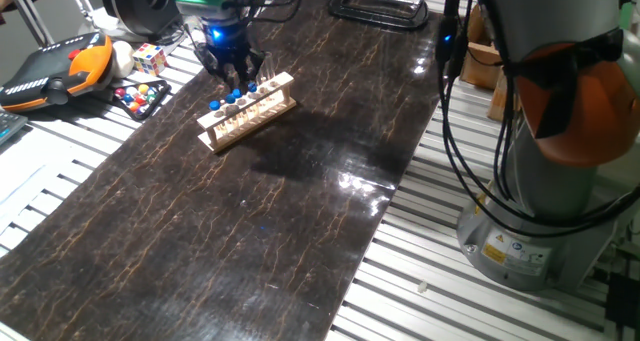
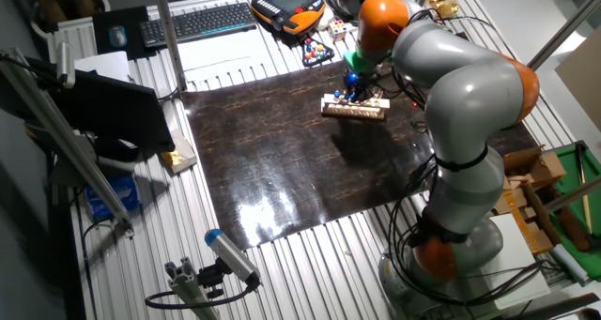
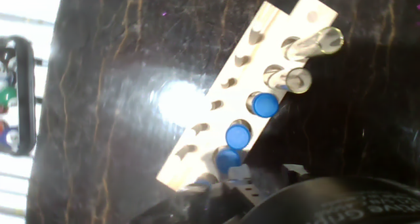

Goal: Shake the test tube

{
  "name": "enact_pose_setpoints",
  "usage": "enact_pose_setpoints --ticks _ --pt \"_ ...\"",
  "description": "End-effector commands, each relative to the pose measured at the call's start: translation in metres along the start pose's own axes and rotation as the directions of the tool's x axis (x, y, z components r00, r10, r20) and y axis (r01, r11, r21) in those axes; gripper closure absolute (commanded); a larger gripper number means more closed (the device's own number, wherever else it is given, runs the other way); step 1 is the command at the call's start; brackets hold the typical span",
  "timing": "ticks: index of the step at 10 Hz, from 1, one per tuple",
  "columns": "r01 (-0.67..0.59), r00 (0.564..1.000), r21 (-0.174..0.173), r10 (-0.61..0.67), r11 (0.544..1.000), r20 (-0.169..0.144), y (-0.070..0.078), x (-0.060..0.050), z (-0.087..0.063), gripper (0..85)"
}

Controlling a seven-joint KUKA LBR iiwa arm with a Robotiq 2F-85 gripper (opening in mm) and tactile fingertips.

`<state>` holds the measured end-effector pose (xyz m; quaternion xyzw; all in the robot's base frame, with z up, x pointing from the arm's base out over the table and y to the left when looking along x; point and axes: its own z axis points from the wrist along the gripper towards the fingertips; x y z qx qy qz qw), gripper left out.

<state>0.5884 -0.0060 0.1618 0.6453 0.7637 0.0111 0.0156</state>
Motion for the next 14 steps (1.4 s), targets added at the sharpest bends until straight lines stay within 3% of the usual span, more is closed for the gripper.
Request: enact_pose_setpoints --ticks 1,3,7,14 --pt "-0.108 0.994 0.001 0.108 0.994 0.001 0.001 -0.001 0.001 26.7" --pt "-0.222 0.975 0.013 0.222 0.975 0.002 0.007 -0.005 0.006 25.0" --pt "-0.332 0.943 0.033 0.333 0.943 -0.021 0.015 -0.004 0.016 29.3" --pt "-0.339 0.940 0.047 0.340 0.940 -0.013 0.023 -0.004 0.034 33.7"
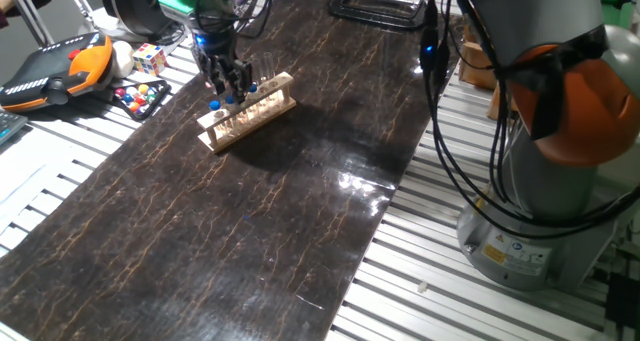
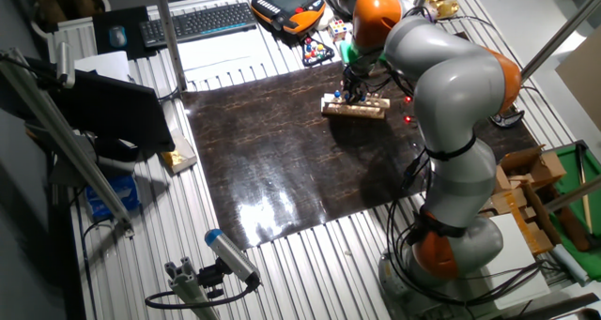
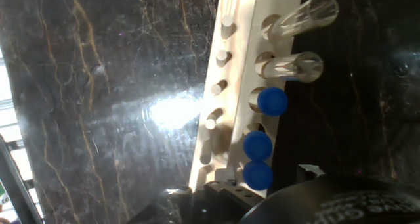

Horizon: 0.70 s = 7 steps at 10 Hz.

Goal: Shake the test tube

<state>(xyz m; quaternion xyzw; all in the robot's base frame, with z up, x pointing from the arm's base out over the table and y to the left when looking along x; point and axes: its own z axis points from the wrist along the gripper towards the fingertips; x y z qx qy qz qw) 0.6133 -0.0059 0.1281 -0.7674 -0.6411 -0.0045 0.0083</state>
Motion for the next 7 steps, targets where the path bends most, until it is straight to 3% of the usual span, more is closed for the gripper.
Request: enact_pose_setpoints --ticks 1,5,7 --pt "0.002 1.000 -0.002 -0.002 1.000 -0.002 0.0000 -0.0009 0.0033 34.7" --pt "0.002 1.000 -0.004 -0.002 1.000 -0.011 -0.0016 -0.0032 0.0104 36.7" --pt "0.009 1.000 -0.003 -0.009 1.000 -0.016 -0.0020 -0.0032 0.0099 43.0"
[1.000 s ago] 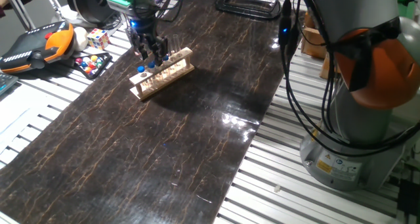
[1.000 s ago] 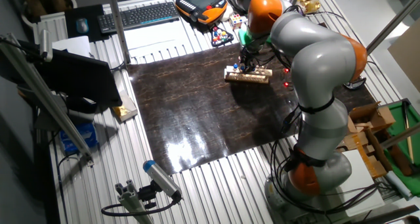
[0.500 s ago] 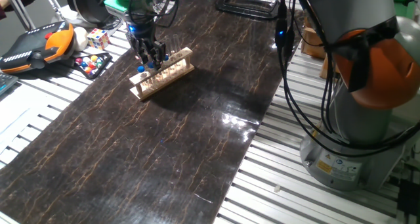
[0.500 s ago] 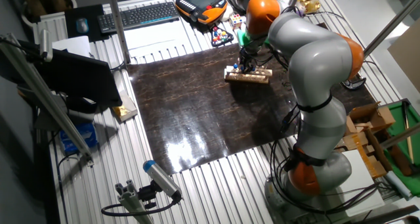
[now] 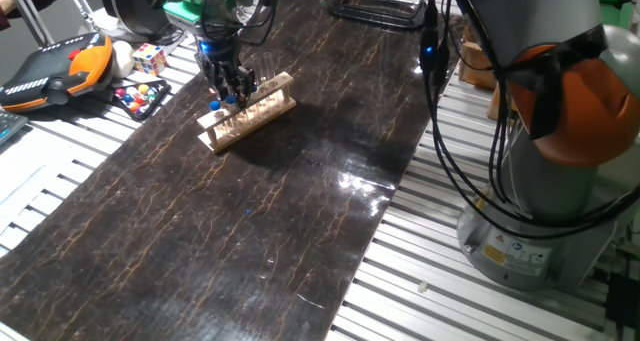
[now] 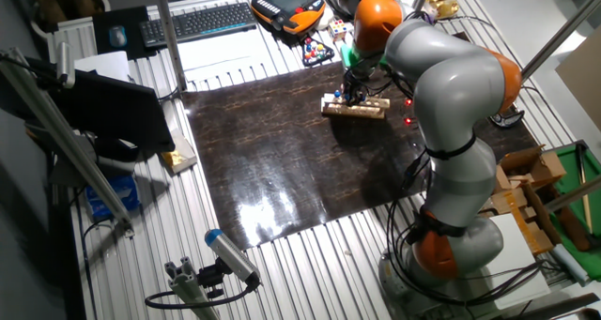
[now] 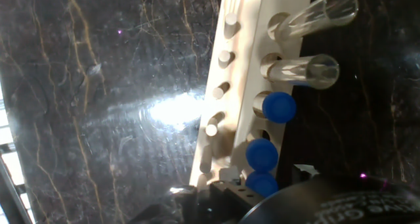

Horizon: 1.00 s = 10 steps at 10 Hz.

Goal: Shake the test tube

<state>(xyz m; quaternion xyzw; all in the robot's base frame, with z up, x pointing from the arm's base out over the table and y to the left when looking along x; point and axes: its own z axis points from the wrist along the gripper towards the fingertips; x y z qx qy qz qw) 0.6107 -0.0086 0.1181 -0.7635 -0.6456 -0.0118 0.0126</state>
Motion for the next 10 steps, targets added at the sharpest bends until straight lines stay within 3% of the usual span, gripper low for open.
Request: enact_pose_setpoints --ticks 1,3,4,5,6,10 --pt "0.011 1.000 0.002 -0.011 1.000 -0.004 -0.0001 0.0000 0.0001 49.3" --pt "0.023 1.000 0.003 -0.023 1.000 -0.008 -0.0001 -0.0002 0.0002 60.0" --pt "0.022 1.000 0.002 -0.022 1.000 -0.002 0.0000 -0.0005 0.0002 53.7" --pt "0.028 1.000 0.002 -0.028 1.000 -0.001 -0.0001 -0.0007 -0.0002 64.3" --pt "0.043 0.999 0.000 -0.043 0.999 -0.004 -0.0005 -0.0007 -0.0009 81.7" --pt "0.055 0.998 -0.002 -0.055 0.998 -0.012 -0.0014 0.0001 -0.0032 84.3"
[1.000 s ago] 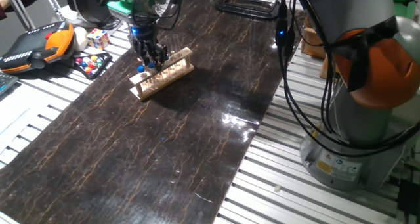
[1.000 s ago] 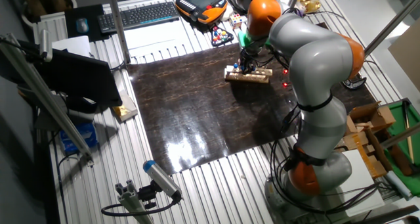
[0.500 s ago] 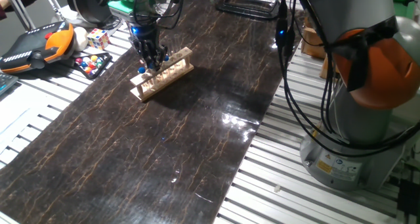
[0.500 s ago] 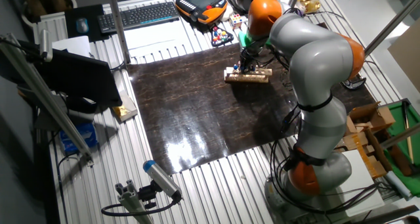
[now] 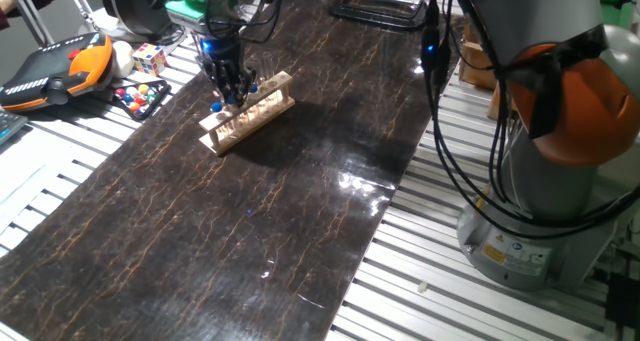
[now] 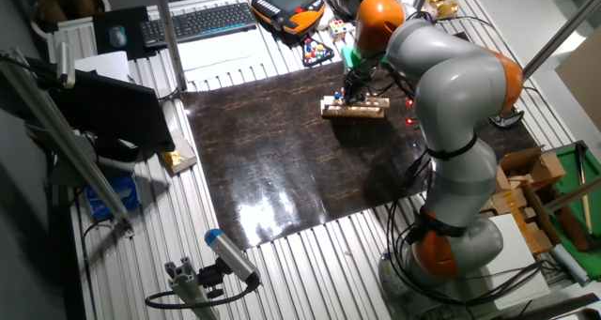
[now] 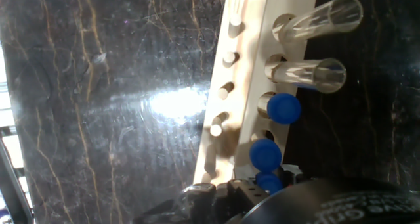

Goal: Shake the test tube

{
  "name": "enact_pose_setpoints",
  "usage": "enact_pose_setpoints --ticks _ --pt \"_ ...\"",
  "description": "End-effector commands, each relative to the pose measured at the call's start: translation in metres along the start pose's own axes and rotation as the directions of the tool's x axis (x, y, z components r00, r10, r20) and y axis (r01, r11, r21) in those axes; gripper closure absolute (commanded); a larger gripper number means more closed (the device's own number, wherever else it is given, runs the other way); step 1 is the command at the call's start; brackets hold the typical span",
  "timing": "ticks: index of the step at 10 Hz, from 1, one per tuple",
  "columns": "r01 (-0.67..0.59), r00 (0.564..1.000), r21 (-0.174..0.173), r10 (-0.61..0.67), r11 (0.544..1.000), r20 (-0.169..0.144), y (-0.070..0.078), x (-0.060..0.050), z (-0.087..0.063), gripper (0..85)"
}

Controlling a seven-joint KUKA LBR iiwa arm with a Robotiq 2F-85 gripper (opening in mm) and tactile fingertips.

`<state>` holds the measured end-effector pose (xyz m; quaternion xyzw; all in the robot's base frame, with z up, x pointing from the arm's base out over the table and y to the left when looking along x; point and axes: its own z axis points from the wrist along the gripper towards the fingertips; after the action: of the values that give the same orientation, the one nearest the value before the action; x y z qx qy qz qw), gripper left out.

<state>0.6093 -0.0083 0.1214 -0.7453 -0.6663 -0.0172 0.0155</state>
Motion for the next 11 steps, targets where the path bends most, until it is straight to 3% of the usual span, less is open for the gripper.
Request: enact_pose_setpoints --ticks 1,11 --pt "0.002 1.000 0.000 -0.002 1.000 0.003 0.000 0.000 -0.002 84.3" --pt "0.027 0.998 -0.010 -0.026 1.000 0.056 0.004 0.004 -0.034 84.3"
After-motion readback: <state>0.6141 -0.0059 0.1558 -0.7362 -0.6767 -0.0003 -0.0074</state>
